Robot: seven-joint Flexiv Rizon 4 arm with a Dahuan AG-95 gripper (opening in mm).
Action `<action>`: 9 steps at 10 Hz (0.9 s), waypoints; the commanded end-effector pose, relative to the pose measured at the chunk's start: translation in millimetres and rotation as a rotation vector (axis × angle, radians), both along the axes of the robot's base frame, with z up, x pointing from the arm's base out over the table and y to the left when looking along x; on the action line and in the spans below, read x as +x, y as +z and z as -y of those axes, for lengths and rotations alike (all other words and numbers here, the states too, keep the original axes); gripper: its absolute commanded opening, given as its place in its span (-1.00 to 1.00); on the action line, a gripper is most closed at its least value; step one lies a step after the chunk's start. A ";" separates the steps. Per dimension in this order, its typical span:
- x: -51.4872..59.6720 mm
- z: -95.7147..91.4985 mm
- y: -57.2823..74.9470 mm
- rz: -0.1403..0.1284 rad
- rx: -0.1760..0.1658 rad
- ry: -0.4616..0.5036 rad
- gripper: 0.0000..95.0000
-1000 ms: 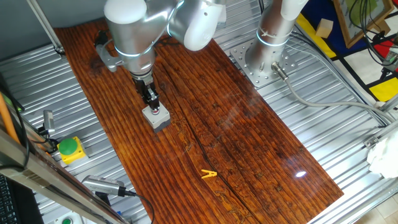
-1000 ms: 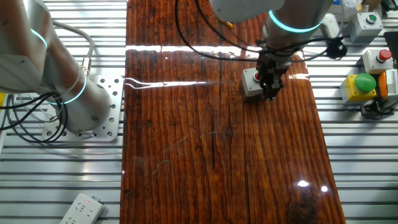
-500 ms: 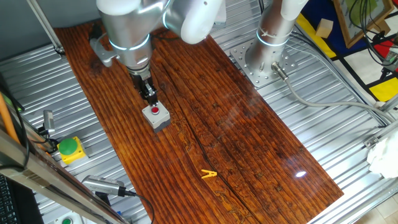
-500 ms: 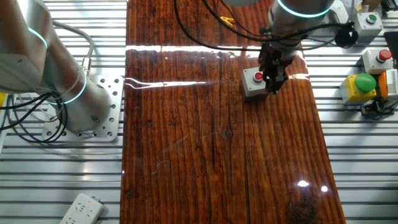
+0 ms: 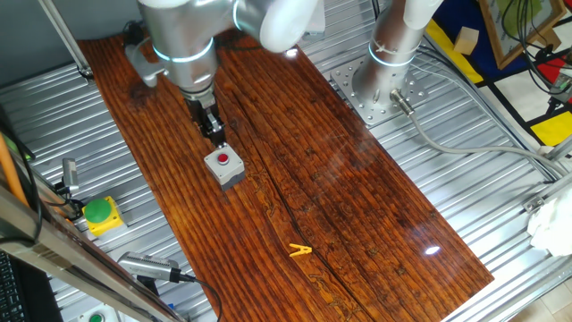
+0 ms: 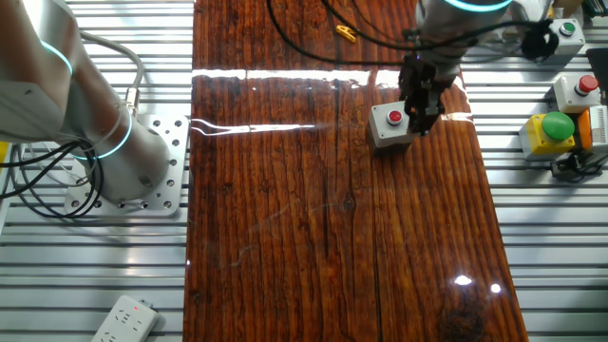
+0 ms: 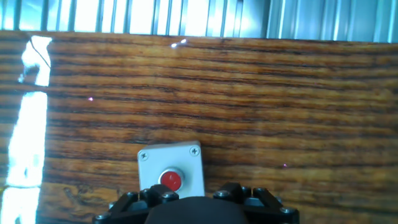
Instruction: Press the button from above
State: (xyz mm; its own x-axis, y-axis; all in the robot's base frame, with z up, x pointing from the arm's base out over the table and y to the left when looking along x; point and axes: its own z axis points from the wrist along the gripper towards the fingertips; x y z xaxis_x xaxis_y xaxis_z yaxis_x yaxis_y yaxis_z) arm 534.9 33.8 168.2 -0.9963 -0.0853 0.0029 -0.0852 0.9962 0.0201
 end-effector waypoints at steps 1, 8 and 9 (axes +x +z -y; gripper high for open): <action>-1.1 -4.1 12.6 -0.007 0.007 -0.045 -0.20; -11.8 -31.8 24.5 -0.011 0.027 -0.206 -0.60; -13.5 -36.5 24.2 -0.012 0.028 -0.227 -0.60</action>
State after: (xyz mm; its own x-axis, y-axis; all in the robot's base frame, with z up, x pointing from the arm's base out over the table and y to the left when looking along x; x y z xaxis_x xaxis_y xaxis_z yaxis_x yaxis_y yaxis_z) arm 521.7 69.4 192.0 -0.9910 0.1326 0.0165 0.1333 0.9900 0.0472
